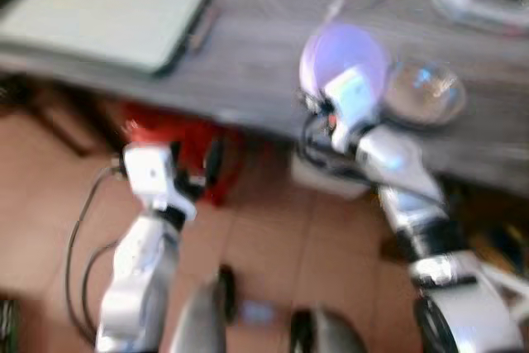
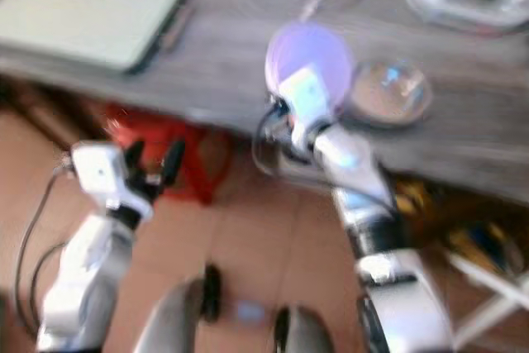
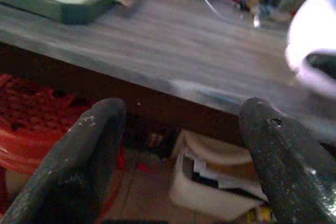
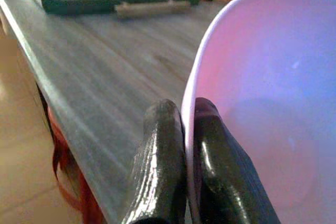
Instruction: Setting the table
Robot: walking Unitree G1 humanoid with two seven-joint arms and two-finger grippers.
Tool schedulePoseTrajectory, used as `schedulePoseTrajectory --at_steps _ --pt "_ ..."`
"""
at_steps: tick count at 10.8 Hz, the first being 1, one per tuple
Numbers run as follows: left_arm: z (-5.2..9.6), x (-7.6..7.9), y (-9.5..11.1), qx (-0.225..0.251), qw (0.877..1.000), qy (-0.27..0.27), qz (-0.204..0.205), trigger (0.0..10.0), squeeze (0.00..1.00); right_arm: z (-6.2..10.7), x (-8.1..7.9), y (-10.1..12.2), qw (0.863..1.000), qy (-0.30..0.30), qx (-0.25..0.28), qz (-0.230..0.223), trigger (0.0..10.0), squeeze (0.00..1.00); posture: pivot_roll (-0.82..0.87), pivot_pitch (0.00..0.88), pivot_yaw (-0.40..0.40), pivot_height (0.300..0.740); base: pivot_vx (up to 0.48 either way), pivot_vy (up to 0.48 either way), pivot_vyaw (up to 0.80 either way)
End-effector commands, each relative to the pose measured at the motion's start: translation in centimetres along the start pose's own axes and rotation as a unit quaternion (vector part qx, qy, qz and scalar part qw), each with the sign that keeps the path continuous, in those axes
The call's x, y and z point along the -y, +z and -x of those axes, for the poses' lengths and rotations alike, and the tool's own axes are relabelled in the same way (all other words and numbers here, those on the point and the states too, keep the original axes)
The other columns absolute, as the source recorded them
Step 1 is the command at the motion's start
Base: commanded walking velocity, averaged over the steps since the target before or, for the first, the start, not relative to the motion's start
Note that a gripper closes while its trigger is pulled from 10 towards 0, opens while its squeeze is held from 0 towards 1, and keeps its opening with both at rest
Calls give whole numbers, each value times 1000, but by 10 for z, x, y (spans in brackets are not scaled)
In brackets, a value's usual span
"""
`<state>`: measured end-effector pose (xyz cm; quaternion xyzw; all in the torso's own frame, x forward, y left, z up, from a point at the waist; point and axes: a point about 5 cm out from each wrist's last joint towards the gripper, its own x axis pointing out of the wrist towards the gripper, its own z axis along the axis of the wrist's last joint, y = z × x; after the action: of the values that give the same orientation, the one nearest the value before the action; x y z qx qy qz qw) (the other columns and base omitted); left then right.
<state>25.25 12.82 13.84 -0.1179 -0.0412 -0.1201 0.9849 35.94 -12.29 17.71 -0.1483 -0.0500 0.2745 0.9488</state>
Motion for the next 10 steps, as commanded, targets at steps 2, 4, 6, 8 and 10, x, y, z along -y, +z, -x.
schedulePoseTrajectory --at_steps 2,4,6,8,10 --pt "1 1 4 0 1000 -5 -11 10000 0 0 15 5 999 -31 13 3 10000 0 13 260 -20 740 0 0 0" --pt "0 2 11 16 1000 -9 -6 10000 0 3 19 12 997 -61 33 30 10000 0 16 255 -22 740 0 0 0" --pt "-1 6 12 22 1000 -13 0 10000 0 10 22 13 994 -94 49 13 10000 0 6 237 -23 740 293 0 0" --pt "-4 7 12 25 1000 -14 5 10000 0 18 27 19 990 -117 76 28 10000 0 -7 216 -19 740 317 0 -544" --pt "-11 9 12 32 999 -20 6 10000 0 19 31 22 987 -128 77 53 10000 0 -25 196 -24 740 330 0 0"
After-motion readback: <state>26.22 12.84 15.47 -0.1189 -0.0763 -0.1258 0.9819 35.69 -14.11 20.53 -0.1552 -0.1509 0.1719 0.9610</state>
